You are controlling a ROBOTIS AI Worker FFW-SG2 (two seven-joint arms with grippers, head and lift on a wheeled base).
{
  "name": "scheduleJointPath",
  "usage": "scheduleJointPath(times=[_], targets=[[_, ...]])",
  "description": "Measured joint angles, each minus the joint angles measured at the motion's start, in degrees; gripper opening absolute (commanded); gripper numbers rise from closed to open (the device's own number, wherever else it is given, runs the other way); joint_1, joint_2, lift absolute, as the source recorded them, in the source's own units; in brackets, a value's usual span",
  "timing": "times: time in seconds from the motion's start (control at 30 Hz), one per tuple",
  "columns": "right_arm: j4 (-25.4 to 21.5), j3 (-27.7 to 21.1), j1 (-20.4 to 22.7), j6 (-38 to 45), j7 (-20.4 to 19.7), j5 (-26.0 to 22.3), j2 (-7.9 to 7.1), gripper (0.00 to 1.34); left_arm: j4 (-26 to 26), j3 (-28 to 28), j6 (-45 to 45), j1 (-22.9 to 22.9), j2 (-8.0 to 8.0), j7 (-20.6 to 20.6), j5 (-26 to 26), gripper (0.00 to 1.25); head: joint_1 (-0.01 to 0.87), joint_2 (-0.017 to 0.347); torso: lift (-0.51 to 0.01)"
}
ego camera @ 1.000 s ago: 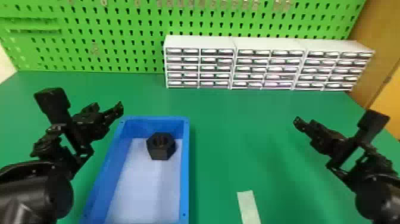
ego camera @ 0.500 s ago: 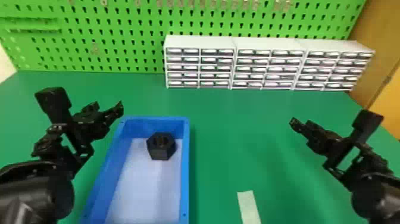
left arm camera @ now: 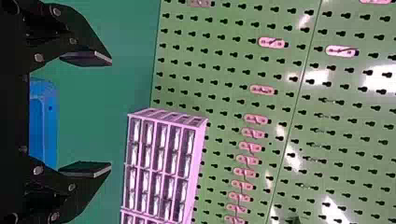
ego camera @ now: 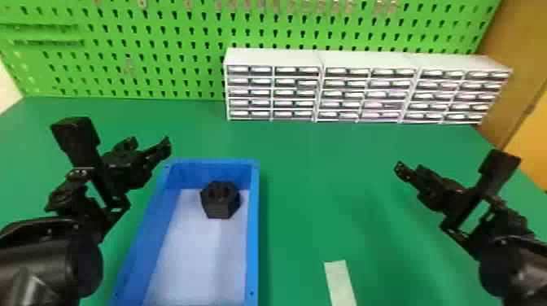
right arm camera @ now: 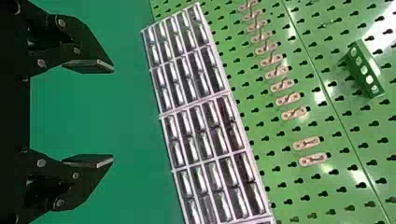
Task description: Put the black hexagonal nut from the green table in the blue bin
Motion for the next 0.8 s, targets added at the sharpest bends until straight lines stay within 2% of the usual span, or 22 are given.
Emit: scheduleJointPath(times=[0.37, 0.8], targets=[[0.5, 0.9, -0.9, 0.1, 0.0, 1.6, 0.60, 0.77, 0.0, -0.4, 0.0, -0.3, 0.18, 0.1, -0.4, 0.79, 0.691, 0.009, -0.097], [3.3, 2.2, -2.5, 0.1, 0.0, 3.4, 1.46, 0.77, 0.0, -1.6, 0.0, -0.3, 0.24, 1.4, -0.3, 0.79, 0.691, 0.009, -0.097]])
